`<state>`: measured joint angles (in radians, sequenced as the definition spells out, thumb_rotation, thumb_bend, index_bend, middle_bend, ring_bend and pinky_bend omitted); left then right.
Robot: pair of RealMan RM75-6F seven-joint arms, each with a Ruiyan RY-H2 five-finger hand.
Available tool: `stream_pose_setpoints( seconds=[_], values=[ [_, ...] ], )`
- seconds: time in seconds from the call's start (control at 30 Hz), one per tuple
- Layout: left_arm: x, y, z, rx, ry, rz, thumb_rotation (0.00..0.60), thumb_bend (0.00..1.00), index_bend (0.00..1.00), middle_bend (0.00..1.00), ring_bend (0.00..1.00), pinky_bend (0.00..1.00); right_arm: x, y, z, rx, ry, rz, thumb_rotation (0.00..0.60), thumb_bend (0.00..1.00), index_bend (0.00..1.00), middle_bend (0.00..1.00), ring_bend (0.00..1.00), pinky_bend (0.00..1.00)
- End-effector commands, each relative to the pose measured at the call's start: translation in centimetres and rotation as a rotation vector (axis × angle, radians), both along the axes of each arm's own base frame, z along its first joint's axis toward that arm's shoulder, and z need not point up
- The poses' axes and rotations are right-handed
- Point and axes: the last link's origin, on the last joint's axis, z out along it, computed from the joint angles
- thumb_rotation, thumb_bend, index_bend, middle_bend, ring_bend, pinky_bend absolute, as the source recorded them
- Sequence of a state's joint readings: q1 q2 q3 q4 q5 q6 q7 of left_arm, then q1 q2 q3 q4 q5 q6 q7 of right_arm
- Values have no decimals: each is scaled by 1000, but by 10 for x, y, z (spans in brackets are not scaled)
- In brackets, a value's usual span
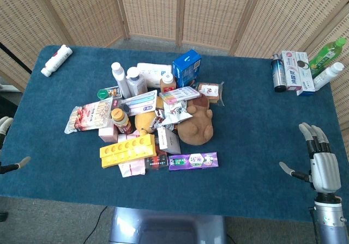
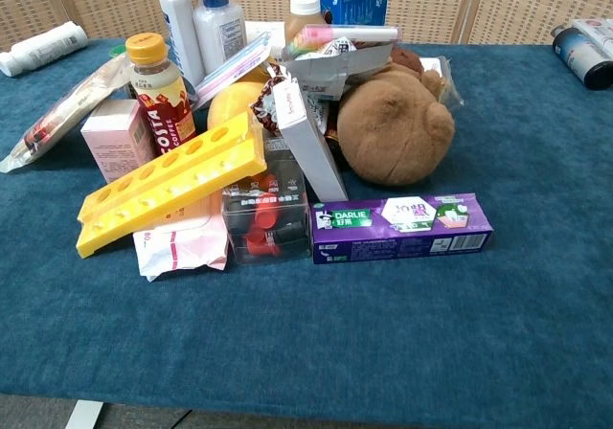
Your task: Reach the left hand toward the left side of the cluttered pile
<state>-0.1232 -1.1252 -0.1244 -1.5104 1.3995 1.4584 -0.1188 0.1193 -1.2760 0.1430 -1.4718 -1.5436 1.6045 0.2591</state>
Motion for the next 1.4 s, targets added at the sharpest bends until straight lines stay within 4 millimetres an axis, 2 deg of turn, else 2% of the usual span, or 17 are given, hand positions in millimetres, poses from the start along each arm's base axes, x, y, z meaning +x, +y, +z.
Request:
stream_pose_setpoints(
  seconds=[0.03,0.17,0.37,0.53,0.9,1.4],
  values=[
    [0,0,0,-1,1,0,600,0,76,0,0,0,0,0,0,0,-1,0,600,0,0,95,0,0],
    [0,1,-1,-2,-3,1,600,0,77,0,0,0,0,0,1,0,-3,1,600,0,0,94,0,0],
    [-5,12,-7,-29,-33,20,600,0,76,0,0,0,0,0,0,2,0,0,600,0,0,94,0,0],
    [-12,40,-21,-80,-60,49,600,0,71,0,0,0,0,-1,1,-1,-1,-4,600,0,0,95,0,0],
    [-7,101,-58,-177,-101,65,600,0,7,0,0,0,0,-1,5,-8,-17,-6,600,0,0,95,0,0],
    [5,150,-102,-262,-98,89,600,0,0,0,0,0,-3,-2,9,-11,-30,-13,600,0,0,95,0,0]
  ],
)
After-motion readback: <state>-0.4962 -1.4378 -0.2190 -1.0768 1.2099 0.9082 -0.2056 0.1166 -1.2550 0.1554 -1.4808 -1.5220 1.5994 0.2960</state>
